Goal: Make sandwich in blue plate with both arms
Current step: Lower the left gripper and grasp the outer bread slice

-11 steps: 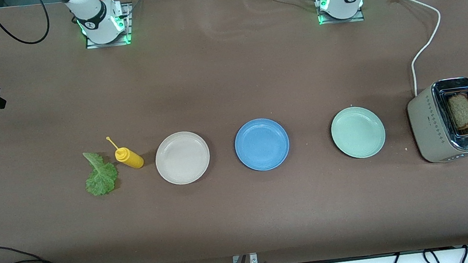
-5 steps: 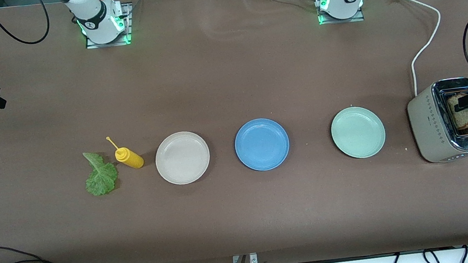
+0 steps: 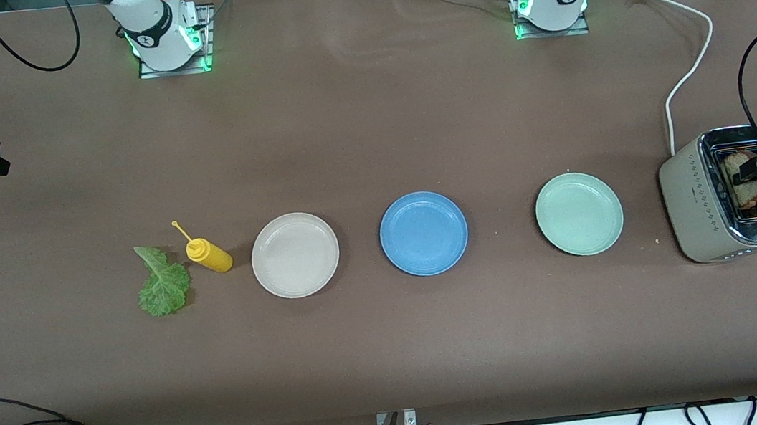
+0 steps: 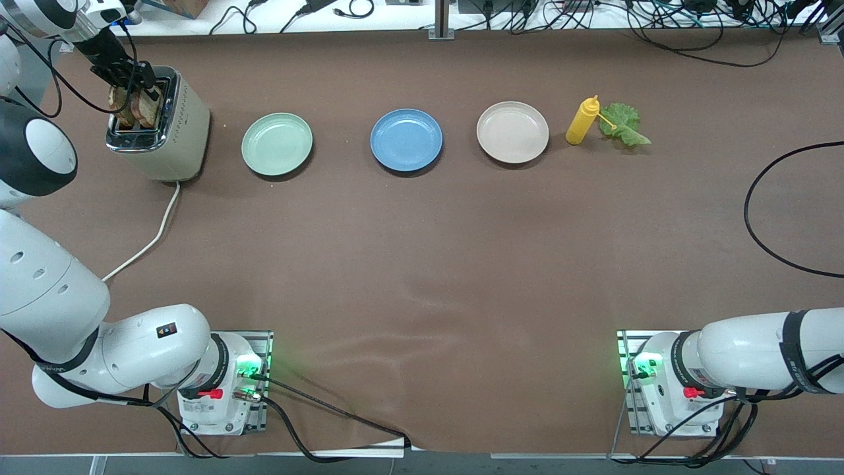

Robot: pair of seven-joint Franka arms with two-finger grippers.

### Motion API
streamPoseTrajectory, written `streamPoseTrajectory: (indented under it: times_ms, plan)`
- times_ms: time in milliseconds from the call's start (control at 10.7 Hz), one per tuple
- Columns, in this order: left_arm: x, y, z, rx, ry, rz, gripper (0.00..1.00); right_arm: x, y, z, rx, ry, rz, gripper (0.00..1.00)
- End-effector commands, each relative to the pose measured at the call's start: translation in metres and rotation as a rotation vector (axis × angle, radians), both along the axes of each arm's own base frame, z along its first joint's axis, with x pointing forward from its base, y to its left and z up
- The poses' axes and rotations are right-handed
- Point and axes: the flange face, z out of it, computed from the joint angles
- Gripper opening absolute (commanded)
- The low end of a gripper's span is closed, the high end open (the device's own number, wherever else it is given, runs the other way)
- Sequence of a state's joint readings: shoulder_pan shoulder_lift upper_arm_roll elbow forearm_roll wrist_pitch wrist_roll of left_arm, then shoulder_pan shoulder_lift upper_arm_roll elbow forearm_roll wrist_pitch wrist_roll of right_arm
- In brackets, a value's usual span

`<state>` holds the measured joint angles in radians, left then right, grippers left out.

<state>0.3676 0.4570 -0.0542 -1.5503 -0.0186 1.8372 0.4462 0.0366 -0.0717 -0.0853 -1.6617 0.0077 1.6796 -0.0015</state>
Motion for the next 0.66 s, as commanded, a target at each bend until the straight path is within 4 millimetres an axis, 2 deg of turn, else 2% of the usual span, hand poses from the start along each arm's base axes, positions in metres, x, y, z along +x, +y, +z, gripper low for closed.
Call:
streamPoseTrajectory:
  times_ms: [0,281,562]
  plan:
    - [-0.002,0.003,0.001,-0.033,0.009,-0.002,0.0,-0.002,-0.001,0.006,-0.013,0.004,0.004,1.0]
    - [-0.002,0.003,0.011,-0.017,-0.001,-0.007,0.0,-0.002,-0.001,0.006,-0.013,0.004,0.004,1.0]
    - [-0.004,-0.009,0.055,0.019,-0.032,-0.037,0.0,-0.002,-0.002,0.006,-0.013,0.004,0.003,1.0]
